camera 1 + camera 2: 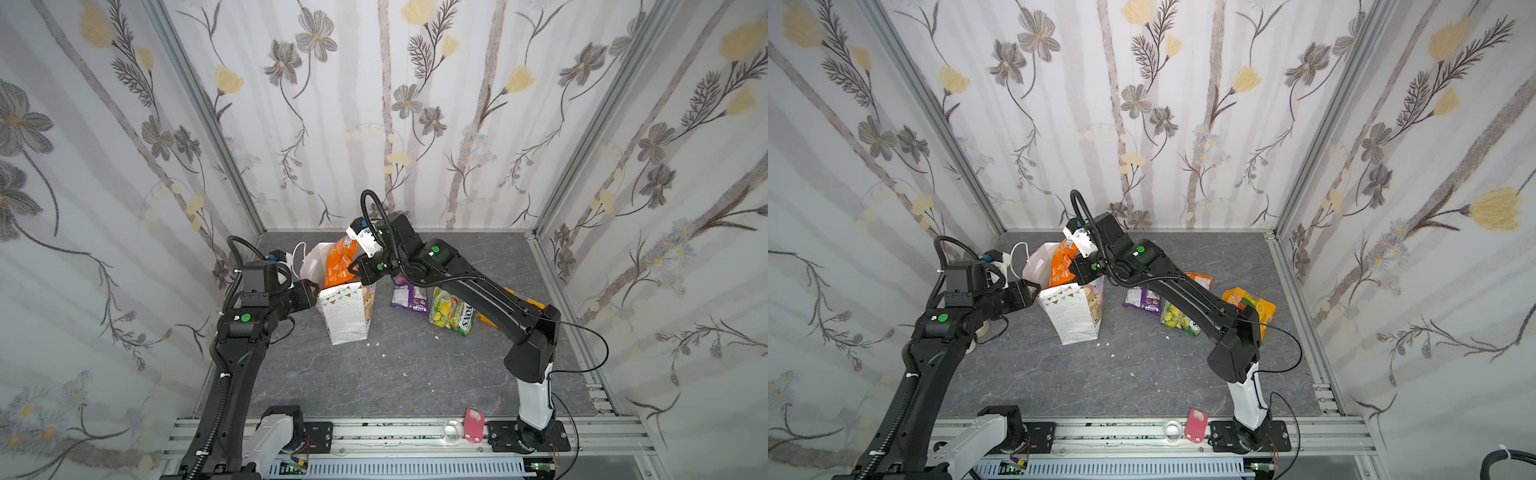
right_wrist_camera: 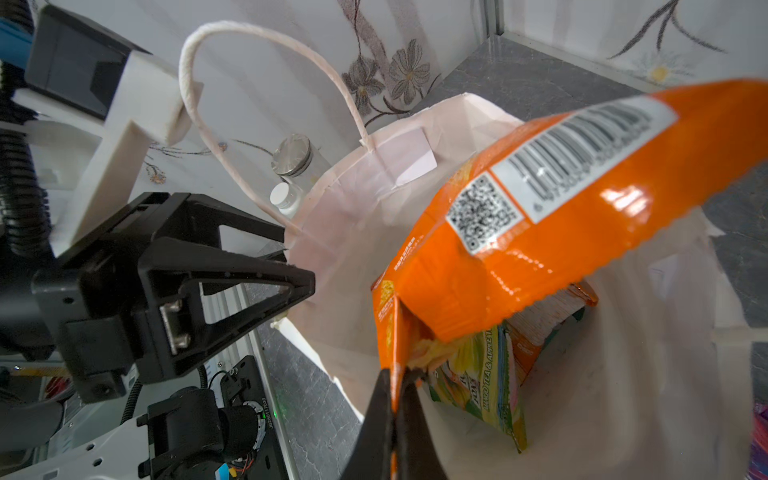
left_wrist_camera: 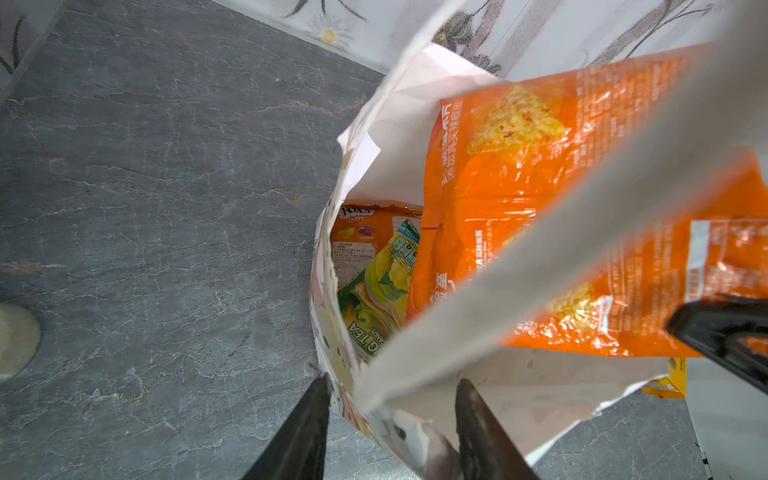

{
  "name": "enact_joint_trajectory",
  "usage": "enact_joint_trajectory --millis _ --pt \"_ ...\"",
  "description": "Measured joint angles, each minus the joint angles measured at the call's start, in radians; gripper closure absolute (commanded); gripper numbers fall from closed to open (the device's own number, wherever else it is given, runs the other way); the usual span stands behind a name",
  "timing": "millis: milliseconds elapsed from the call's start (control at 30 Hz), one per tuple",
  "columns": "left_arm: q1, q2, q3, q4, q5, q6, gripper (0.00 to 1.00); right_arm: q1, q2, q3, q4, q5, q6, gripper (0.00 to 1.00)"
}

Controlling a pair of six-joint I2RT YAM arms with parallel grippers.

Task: Place the snacks into the paper bag
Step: 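Lower the orange chip bag into the paper bag and open the right gripper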

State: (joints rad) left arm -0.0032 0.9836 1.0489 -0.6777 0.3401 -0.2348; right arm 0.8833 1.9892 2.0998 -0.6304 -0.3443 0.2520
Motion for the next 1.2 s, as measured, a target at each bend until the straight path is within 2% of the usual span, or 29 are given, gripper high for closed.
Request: enact_joint_trajectory --millis 200,300,367,533,1200 --pt "0.000 0.000 0.000 0.000 -0.007 0.000 0.52 0.001 0.001 0.000 -0.002 -0.050 -0.001 0.97" --pt "0.000 0.000 0.000 0.000 -0.008 0.000 0.52 0.000 0.001 0.000 -0.007 -0.051 -0.003 0.84" --pt "0.000 -0.001 0.000 0.000 -0.008 0.000 0.52 0.000 0.001 0.000 -0.010 -0.050 -0.003 0.69" --pt "0.000 -0.001 0.000 0.000 -0.011 0.001 0.52 -0.001 -0.002 0.004 -0.012 -0.042 -0.007 0.59" --pt "0.000 -0.011 0.000 0.000 -0.010 -0.001 0.52 0.054 -0.097 0.003 -0.035 0.045 -0.011 0.64"
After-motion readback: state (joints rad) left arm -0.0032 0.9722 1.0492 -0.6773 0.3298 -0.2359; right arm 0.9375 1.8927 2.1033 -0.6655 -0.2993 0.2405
